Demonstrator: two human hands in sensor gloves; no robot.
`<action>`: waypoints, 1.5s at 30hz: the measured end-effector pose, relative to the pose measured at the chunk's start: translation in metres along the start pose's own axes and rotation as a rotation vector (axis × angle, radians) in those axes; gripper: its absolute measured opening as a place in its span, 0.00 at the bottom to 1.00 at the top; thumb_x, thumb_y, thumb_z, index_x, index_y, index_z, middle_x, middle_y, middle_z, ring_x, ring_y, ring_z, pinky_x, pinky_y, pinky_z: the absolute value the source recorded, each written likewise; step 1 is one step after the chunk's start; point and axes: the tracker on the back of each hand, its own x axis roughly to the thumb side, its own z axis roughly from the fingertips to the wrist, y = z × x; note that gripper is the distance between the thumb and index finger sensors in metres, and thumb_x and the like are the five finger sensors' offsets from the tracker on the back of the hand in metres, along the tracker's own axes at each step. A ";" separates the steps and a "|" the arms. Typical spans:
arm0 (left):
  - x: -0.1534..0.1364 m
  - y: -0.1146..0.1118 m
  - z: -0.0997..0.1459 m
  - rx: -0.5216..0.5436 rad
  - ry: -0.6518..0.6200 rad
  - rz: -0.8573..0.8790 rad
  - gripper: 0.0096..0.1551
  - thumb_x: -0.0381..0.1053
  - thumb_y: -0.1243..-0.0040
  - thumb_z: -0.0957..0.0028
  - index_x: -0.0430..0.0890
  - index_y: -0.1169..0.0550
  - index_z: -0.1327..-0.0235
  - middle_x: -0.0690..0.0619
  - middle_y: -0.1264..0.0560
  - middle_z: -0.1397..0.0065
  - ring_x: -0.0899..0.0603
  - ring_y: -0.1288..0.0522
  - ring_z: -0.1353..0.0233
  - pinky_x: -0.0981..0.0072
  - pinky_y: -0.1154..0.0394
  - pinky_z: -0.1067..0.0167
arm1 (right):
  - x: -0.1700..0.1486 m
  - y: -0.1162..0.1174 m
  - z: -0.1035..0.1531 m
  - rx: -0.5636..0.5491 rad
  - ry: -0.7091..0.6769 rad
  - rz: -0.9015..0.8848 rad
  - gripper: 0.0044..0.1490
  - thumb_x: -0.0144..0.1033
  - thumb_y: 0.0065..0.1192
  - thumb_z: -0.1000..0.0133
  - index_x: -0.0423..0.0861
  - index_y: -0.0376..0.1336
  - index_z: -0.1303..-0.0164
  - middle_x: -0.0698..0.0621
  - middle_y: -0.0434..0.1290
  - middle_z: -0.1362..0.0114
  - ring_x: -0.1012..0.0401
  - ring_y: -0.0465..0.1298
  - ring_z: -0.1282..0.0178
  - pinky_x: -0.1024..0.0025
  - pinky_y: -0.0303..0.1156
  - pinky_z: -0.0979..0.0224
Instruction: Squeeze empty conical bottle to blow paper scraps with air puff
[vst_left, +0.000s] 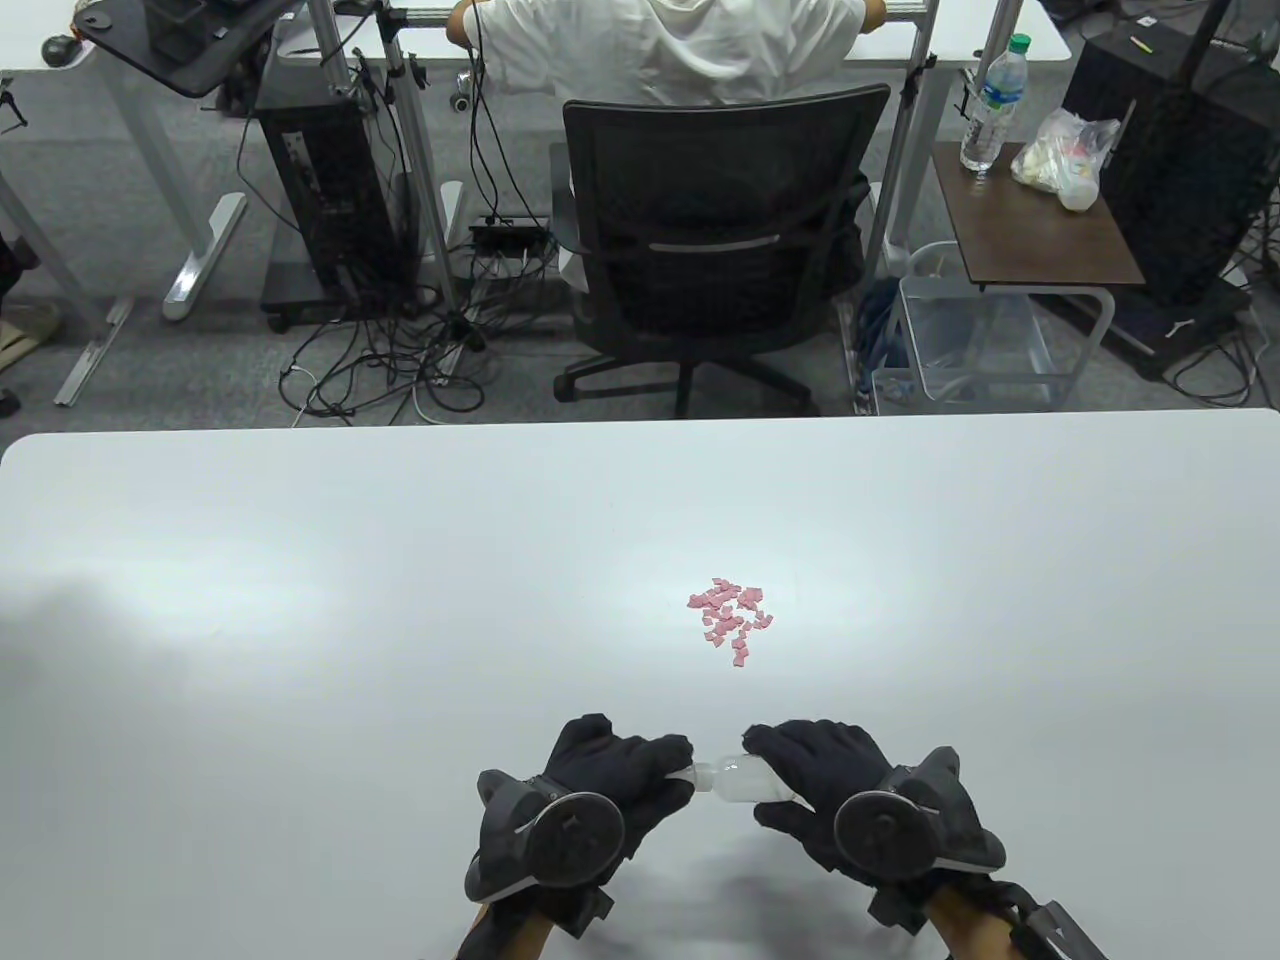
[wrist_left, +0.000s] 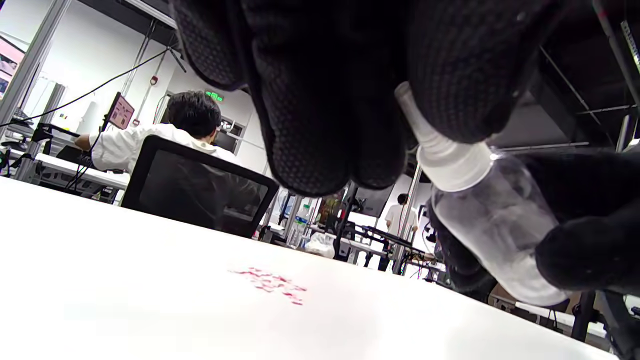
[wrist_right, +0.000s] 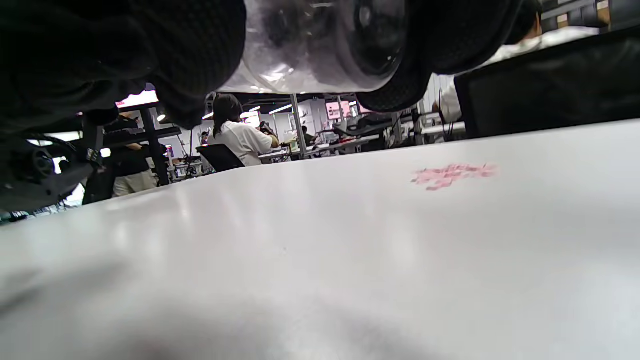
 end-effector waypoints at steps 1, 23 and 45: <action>0.002 0.000 0.000 -0.003 -0.014 -0.025 0.31 0.57 0.26 0.50 0.52 0.20 0.33 0.53 0.14 0.37 0.48 0.12 0.38 0.46 0.34 0.23 | -0.002 0.001 0.000 0.013 0.007 -0.017 0.44 0.49 0.67 0.43 0.42 0.60 0.18 0.40 0.71 0.25 0.41 0.76 0.31 0.37 0.70 0.28; 0.006 -0.006 -0.003 -0.089 0.017 -0.044 0.26 0.58 0.37 0.43 0.47 0.18 0.37 0.51 0.13 0.43 0.47 0.11 0.44 0.44 0.35 0.23 | 0.001 0.000 0.001 -0.010 0.012 0.028 0.45 0.46 0.71 0.45 0.42 0.61 0.19 0.40 0.71 0.25 0.41 0.76 0.30 0.37 0.70 0.27; 0.002 -0.007 -0.002 -0.042 0.050 0.133 0.30 0.51 0.27 0.45 0.48 0.23 0.30 0.52 0.14 0.38 0.47 0.11 0.40 0.49 0.32 0.25 | -0.001 -0.001 0.002 -0.031 0.048 0.019 0.45 0.46 0.71 0.44 0.40 0.60 0.19 0.38 0.71 0.25 0.40 0.76 0.31 0.36 0.69 0.28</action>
